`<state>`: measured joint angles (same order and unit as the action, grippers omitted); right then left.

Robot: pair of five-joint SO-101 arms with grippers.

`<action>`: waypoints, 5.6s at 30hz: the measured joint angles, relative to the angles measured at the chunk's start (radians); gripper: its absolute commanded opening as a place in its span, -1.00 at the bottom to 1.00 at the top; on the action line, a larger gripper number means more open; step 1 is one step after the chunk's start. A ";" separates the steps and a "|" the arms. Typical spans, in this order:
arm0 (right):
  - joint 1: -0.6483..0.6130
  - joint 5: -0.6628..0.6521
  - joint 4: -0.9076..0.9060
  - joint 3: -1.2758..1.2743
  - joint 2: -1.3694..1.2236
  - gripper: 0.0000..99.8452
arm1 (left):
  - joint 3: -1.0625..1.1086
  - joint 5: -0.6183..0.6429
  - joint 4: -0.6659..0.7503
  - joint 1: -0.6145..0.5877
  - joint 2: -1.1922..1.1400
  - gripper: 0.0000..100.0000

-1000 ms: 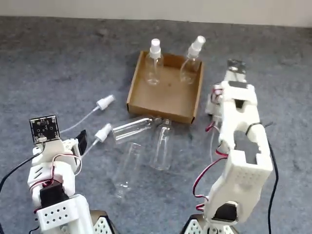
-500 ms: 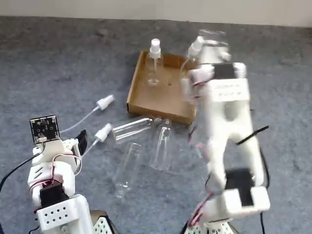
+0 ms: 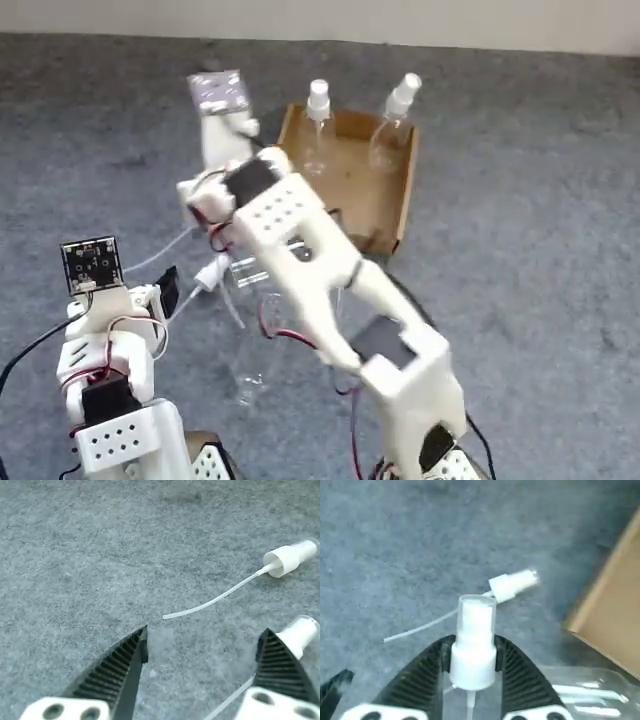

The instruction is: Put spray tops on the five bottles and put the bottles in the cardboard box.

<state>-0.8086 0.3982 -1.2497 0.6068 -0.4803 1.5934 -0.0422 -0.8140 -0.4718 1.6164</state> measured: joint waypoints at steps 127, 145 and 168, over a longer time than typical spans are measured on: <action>1.243 -1.266 0.304 -1.358 0.588 -0.98 | -1.364 0.025 -0.327 0.319 -1.864 -0.66; 1.247 -1.269 0.304 -1.359 0.588 -0.82 | -1.479 -0.132 -0.483 0.287 -1.729 -1.00; 1.168 -1.042 0.002 -1.066 0.545 -0.35 | -0.830 -0.149 -0.376 0.408 -1.100 -0.99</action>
<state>0.3590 -0.6437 -1.2482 -0.4595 0.0644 0.7633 -0.1910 -1.1899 -0.0637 0.5163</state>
